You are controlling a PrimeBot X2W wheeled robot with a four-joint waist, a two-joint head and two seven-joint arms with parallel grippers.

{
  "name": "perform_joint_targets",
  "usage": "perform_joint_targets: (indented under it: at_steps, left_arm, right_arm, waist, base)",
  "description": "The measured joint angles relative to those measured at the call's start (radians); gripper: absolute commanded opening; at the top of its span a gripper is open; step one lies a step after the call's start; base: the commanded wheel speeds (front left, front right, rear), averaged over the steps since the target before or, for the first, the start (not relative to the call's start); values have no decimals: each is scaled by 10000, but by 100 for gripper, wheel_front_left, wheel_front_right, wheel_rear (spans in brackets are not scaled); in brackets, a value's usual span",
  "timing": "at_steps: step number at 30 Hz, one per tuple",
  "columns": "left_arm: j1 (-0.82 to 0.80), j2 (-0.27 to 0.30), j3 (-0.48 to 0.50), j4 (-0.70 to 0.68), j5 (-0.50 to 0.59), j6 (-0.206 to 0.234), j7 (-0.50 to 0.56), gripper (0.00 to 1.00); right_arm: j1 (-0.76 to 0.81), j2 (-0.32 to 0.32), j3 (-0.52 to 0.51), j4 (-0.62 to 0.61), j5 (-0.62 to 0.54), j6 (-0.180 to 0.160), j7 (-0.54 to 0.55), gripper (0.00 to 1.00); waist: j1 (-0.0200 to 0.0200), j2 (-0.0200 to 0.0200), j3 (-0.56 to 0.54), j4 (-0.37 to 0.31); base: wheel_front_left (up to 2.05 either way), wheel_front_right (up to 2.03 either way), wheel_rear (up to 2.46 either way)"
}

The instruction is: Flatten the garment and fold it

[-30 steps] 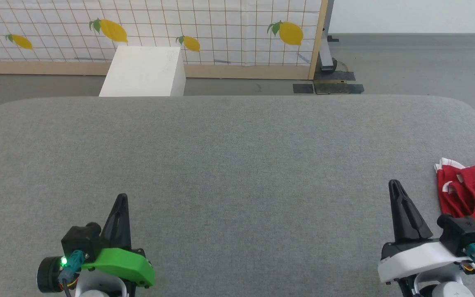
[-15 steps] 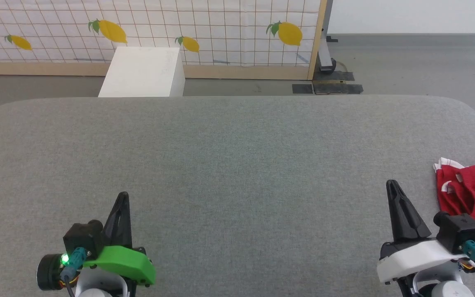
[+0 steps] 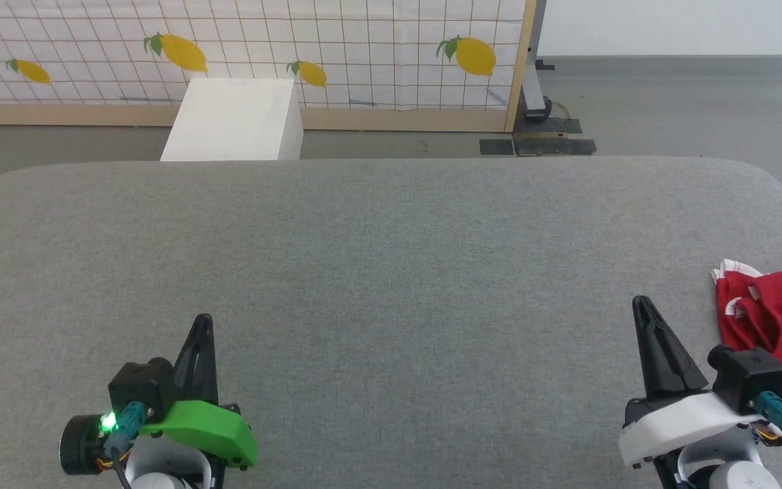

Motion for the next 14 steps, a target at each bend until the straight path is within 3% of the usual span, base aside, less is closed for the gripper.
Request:
perform_joint_targets:
  at_steps: [14]
  left_arm:
    - [2, -33, -8, -201, 278, 63, 311, 0]
  right_arm:
    - [0, 0, 25, -146, -267, 0, 336, 0]
  waist:
    - [0, 0, -14, -30]
  base:
    - [0, 0, 0]
